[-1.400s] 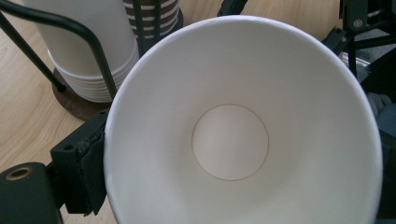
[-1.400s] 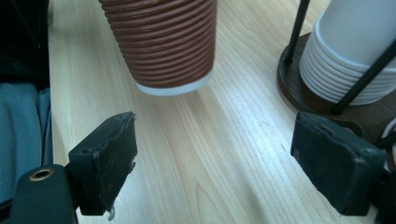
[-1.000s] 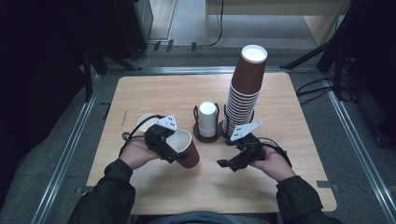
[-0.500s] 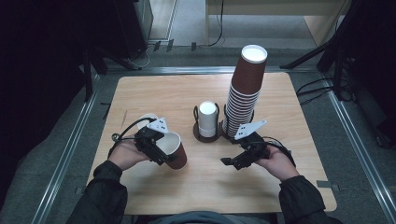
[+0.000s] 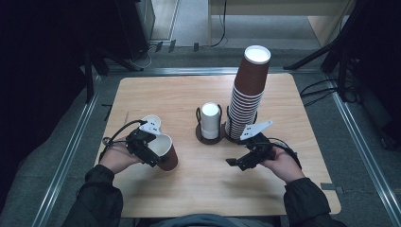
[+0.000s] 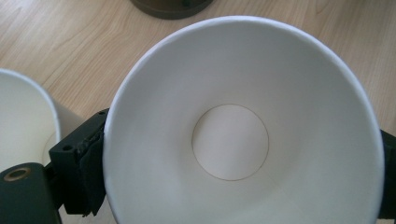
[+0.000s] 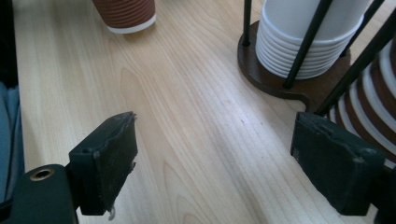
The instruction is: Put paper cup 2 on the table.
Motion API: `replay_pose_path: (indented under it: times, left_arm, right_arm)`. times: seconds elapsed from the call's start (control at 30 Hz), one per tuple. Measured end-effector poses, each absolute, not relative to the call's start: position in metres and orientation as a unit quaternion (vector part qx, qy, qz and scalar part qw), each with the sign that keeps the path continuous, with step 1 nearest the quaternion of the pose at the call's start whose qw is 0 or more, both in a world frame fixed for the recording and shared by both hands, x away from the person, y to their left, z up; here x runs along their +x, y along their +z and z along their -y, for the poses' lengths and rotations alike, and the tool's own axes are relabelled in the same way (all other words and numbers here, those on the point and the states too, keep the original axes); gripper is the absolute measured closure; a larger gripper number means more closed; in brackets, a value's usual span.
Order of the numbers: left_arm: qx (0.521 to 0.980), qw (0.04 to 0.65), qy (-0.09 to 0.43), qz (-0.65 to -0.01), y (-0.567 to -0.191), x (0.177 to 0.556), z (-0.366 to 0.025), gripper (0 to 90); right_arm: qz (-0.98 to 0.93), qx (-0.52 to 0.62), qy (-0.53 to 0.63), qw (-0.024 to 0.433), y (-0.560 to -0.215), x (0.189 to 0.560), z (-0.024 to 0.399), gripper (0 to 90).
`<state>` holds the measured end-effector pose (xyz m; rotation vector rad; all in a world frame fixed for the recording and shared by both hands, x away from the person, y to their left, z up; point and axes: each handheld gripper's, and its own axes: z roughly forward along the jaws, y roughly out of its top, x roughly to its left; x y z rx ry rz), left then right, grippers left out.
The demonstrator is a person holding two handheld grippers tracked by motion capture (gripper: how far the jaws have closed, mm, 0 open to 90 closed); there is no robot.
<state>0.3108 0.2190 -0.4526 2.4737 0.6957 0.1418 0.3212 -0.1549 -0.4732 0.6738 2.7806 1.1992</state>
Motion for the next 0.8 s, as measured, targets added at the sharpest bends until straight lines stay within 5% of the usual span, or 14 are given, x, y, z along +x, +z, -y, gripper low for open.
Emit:
replay_pose_path:
  times: [0.8]
  left_arm:
    - [0.917, 0.25, 0.08, -0.3, -0.459, 0.308, -0.246, 4.4]
  right_arm:
    - [-0.891, 0.224, 0.393, 0.036, -0.471, 0.323, 0.159, 14.8]
